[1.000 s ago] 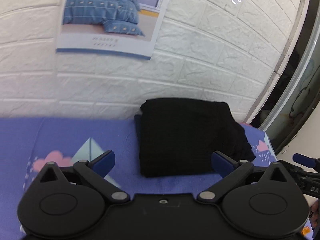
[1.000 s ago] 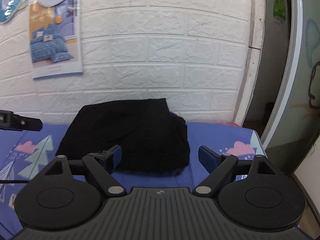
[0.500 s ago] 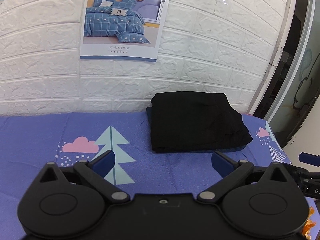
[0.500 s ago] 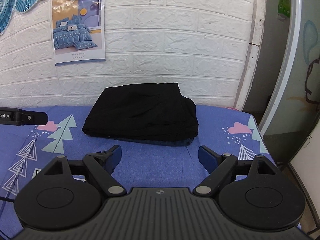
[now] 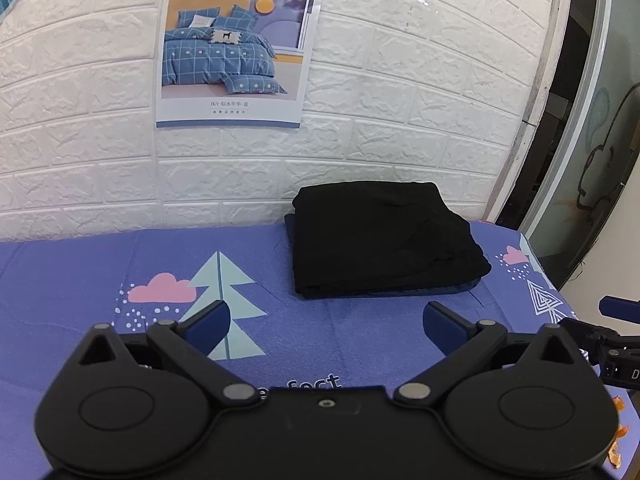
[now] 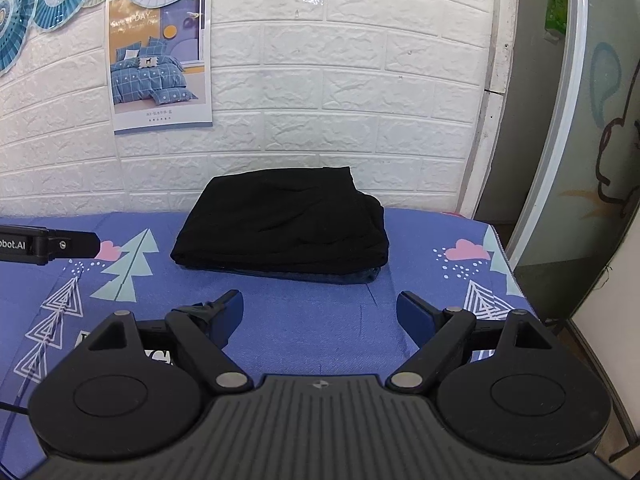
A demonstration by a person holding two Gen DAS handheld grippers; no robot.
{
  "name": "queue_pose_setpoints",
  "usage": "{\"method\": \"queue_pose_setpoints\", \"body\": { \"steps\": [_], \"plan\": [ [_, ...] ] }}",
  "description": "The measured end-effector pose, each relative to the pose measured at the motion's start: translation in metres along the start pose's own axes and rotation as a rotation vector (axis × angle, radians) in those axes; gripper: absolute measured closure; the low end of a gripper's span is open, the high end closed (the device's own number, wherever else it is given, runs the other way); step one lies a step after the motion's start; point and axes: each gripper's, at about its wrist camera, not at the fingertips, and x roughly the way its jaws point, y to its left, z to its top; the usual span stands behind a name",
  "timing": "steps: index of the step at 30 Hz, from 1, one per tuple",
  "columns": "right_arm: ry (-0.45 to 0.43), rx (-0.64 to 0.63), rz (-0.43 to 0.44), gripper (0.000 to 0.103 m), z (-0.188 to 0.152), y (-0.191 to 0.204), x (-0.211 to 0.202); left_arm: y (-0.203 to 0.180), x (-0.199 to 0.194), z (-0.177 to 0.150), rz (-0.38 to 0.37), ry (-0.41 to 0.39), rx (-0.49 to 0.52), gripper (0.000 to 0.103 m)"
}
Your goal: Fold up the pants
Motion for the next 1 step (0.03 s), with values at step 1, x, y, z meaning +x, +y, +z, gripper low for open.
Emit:
{"method": "queue_pose_setpoints", "body": {
  "steps": [1],
  "plan": [
    [-0.001,-0.003,0.002,0.000,0.0004,0.0006,-0.0001,0.0000,-0.0008,0.0001,0.003,0.000,0.000,0.011]
  ]
}}
